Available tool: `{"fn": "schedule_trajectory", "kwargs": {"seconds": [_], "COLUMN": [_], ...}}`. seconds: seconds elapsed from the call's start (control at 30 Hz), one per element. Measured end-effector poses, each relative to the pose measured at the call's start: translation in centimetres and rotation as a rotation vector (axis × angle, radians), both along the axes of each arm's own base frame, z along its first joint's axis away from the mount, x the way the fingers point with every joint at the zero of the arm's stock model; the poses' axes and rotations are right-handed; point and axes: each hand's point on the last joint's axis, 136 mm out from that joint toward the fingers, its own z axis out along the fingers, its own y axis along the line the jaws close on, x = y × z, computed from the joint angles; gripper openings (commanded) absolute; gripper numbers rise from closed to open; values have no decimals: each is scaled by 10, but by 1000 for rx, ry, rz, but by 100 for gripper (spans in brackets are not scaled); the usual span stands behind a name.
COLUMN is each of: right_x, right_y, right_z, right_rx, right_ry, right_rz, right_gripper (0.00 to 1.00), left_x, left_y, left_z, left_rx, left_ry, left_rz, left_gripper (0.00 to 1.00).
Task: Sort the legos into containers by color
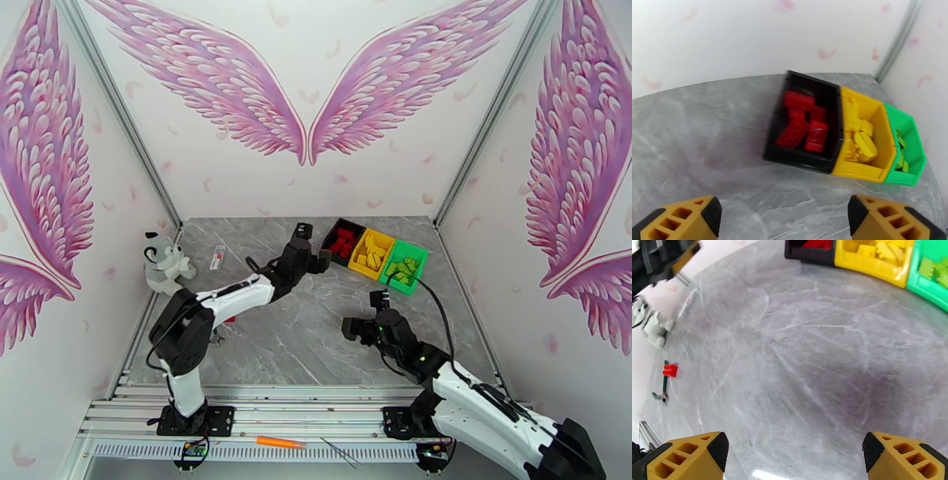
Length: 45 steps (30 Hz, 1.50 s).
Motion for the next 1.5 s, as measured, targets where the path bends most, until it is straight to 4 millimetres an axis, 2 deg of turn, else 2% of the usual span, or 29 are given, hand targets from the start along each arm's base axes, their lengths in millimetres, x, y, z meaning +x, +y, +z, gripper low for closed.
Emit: {"fn": "schedule_trajectory", "kwargs": {"seconds": [0.07,0.17,0.3,0.4,0.53,0.77,1.1,1.4,1.5], "right_x": [1,1,3,5,5,4,5,5,5], "right_y": [8,21,41,51,59,65,66,66,66], "right_z": [-8,-17,-17,-15,-17,-15,-13,-13,-13], "right_rx": [-1,-5,10,25,35,45,51,51,51], "right_ry": [18,41,41,34,35,28,21,21,21], "right_rz": [28,73,126,151,174,193,193,193,192], "right_gripper": [95,95,95,95,95,95,95,95,95], "left_x": [-11,-32,-73,-94,-108,-124,-132,-131,-129], "left_y": [37,90,155,186,213,240,260,251,248], "left_z": [-13,-49,-90,-100,-108,-122,-129,-158,-158], "left_rx": [19,57,94,83,56,48,27,56,68], "left_ry": [22,95,190,214,227,263,284,372,374], "left_rz": [96,227,382,475,570,673,735,684,669], "left_gripper": [96,99,99,99,99,99,99,99,99]}}
